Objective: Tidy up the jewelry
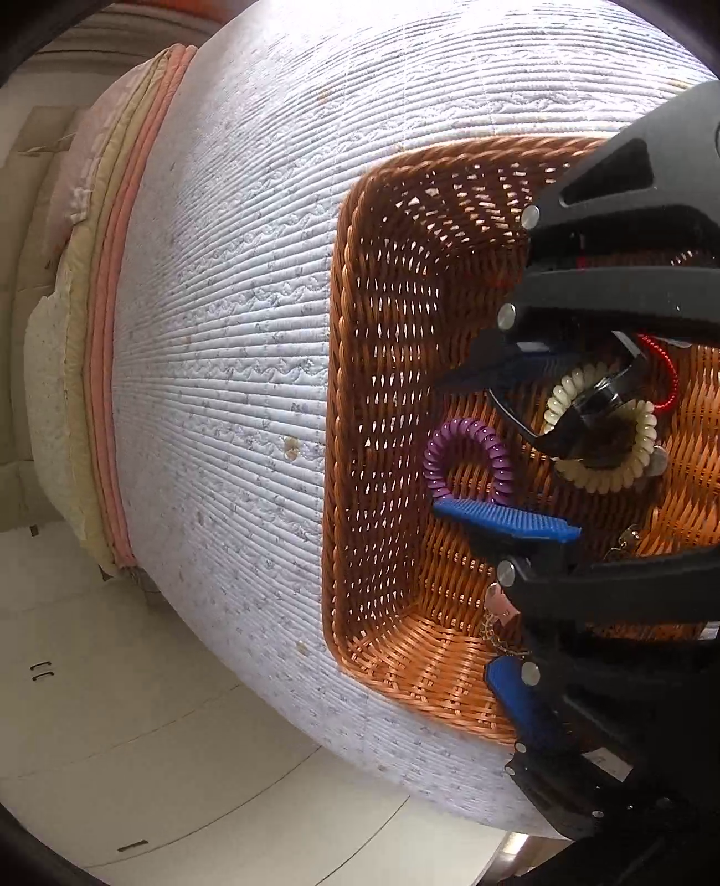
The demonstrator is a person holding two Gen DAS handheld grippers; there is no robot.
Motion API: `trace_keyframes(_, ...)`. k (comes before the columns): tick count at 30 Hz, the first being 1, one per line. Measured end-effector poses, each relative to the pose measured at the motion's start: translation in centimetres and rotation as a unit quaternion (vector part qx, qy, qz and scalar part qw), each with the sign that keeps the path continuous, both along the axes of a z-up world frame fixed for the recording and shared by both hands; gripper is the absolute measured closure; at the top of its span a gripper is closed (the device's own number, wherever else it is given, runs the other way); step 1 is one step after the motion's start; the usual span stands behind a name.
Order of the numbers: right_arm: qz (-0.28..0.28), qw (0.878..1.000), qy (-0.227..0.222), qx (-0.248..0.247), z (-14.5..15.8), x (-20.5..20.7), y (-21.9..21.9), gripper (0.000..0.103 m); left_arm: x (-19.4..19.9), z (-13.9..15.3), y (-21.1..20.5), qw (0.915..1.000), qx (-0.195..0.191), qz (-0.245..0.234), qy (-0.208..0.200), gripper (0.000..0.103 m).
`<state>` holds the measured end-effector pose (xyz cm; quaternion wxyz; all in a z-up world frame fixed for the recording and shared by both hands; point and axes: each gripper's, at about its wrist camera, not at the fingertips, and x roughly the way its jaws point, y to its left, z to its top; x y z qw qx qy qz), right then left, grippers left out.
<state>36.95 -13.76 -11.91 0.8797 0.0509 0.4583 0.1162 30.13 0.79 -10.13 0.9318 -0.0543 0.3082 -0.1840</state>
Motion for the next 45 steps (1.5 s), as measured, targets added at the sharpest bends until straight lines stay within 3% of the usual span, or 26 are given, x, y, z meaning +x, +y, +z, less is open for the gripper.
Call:
trace_keyframes(4,-0.015,0.998,-0.05,0.034,2.7,-4.1,-2.4,0.065,-2.7,2.4,-0.1,0.9991,0.003,0.013,-0.04,0.053)
trace_keyframes(6,-0.018,0.996,-0.086,0.027,4.1,-6.8,-3.2,0.06,-4.6,3.7,-0.7,0.9975,0.016,0.019,-0.066,0.051)
trace_keyframes(10,-0.036,0.985,-0.171,0.0,5.7,-13.0,-4.5,0.049,-9.2,4.7,-1.2,0.9926,0.033,0.061,-0.1,0.036)
trace_keyframes(14,-0.061,0.973,-0.224,-0.003,4.6,-17.2,-5.2,0.032,-12.0,3.7,-1.3,0.9853,0.039,0.111,-0.124,0.036)
trace_keyframes(17,-0.088,0.967,-0.238,0.0,3.1,-18.0,-5.5,0.03,-11.7,4.6,-1.9,0.9804,0.05,0.13,-0.139,0.035)
trace_keyframes(19,-0.108,0.956,-0.272,-0.002,2.7,-18.9,-6.0,0.03,-12.3,5.0,-2.3,0.9723,0.059,0.151,-0.169,0.028)
trace_keyframes(22,-0.114,0.946,-0.303,-0.017,2.0,-20.3,-6.0,0.03,-13.2,3.8,-2.4,0.9619,0.067,0.176,-0.198,0.026)
trace_keyframes(25,-0.1,0.948,-0.301,-0.03,0.9,-20.4,-5.5,0.028,-13.4,2.5,-2.3,0.9648,0.058,0.167,-0.195,0.026)
trace_keyframes(28,-0.086,0.952,-0.291,-0.036,0.3,-20.0,-4.9,0.028,-13.4,1.9,-3.4,0.9618,0.101,0.152,-0.204,0.026)
trace_keyframes(31,-0.087,0.95,-0.298,-0.038,0.6,-20.6,-4.9,0.028,-13.2,1.9,-3.3,0.9671,0.088,0.144,-0.19,0.026)
trace_keyframes(34,-0.094,0.949,-0.299,-0.034,0.9,-20.5,-5.3,0.025,-13.4,2.0,-3.4,0.9642,0.09,0.158,-0.193,0.026)
trace_keyframes(39,-0.1,0.95,-0.296,-0.022,1.0,-21.0,-6.2,0.023,-13.4,2.0,-3.2,0.968,0.079,0.156,-0.18,0.025)
trace_keyframes(45,-0.102,0.95,-0.292,-0.032,1.1,-20.8,-6.0,0.02,-13.3,2.0,-3.4,0.9665,0.087,0.159,-0.181,0.022)
